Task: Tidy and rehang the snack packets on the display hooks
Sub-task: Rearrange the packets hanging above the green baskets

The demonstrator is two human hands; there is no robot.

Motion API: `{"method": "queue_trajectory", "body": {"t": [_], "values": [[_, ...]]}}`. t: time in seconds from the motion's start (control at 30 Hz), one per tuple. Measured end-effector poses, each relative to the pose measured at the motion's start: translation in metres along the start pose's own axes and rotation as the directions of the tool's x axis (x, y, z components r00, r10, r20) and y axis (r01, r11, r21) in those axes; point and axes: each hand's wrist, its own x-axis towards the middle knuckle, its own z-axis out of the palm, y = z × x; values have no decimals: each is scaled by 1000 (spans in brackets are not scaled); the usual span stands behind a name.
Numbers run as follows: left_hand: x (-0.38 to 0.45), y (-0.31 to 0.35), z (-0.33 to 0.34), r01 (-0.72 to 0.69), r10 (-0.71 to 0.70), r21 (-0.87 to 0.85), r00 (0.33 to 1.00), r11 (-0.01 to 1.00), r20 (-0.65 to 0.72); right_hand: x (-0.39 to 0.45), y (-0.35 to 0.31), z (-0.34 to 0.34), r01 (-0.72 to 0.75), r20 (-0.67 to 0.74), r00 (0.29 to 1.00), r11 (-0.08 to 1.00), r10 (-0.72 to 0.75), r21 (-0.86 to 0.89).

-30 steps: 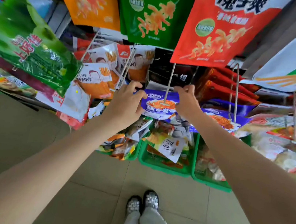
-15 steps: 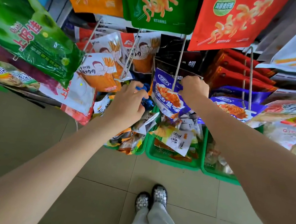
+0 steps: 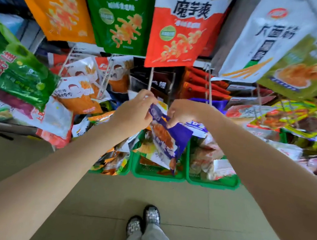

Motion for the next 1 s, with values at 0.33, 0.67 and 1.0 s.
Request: {"method": "queue_trajectory", "body": {"t": [0.33, 0.67, 1.0], "values": [[43, 144, 27, -134, 188, -215, 948, 968, 256, -137, 105, -8, -98, -45, 994, 995, 99, 33], [115, 352, 118, -184, 278, -300, 909, 936, 311, -239, 329, 27, -245, -181, 927, 895, 329, 372], [221, 604, 269, -6, 149, -383, 927, 924, 345, -324, 641, 88, -95, -202, 842, 506, 499, 857]]}}
